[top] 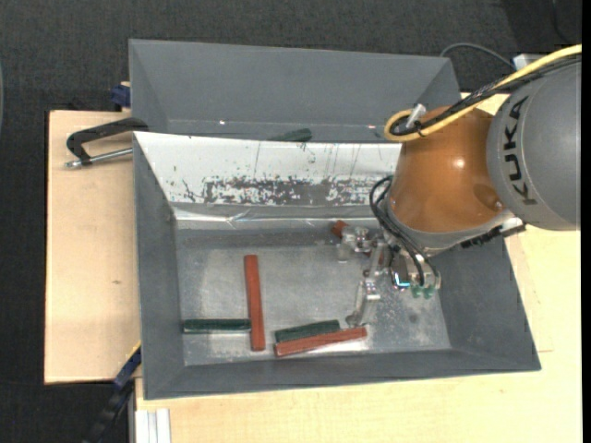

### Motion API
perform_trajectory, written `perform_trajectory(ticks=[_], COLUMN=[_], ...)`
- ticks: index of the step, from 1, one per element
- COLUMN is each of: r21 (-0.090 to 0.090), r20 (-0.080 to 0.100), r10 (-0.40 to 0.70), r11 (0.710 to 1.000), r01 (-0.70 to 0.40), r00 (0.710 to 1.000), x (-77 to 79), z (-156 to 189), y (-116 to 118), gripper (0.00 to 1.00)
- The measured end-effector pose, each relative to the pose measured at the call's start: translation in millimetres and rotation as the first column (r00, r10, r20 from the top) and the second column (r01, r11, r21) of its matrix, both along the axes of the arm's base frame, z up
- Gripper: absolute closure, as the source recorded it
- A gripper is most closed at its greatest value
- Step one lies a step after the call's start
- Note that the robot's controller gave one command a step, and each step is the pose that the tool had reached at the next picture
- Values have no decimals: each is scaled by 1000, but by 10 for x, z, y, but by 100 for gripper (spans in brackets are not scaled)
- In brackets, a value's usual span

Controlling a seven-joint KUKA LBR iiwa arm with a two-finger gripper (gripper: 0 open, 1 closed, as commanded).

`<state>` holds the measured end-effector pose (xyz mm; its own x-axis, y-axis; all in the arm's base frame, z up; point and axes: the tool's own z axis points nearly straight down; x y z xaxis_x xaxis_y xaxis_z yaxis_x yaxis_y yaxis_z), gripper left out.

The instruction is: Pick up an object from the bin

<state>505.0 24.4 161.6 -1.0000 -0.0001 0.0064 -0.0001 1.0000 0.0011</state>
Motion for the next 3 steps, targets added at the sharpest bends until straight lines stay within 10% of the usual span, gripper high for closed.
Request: perform_trajectory(ticks=[3], r21=[-1], r20=[9], r10=[271], r11=[963], r01=[-271], r00=[963], x=[42], z=[-632], y=[-186], gripper=[0])
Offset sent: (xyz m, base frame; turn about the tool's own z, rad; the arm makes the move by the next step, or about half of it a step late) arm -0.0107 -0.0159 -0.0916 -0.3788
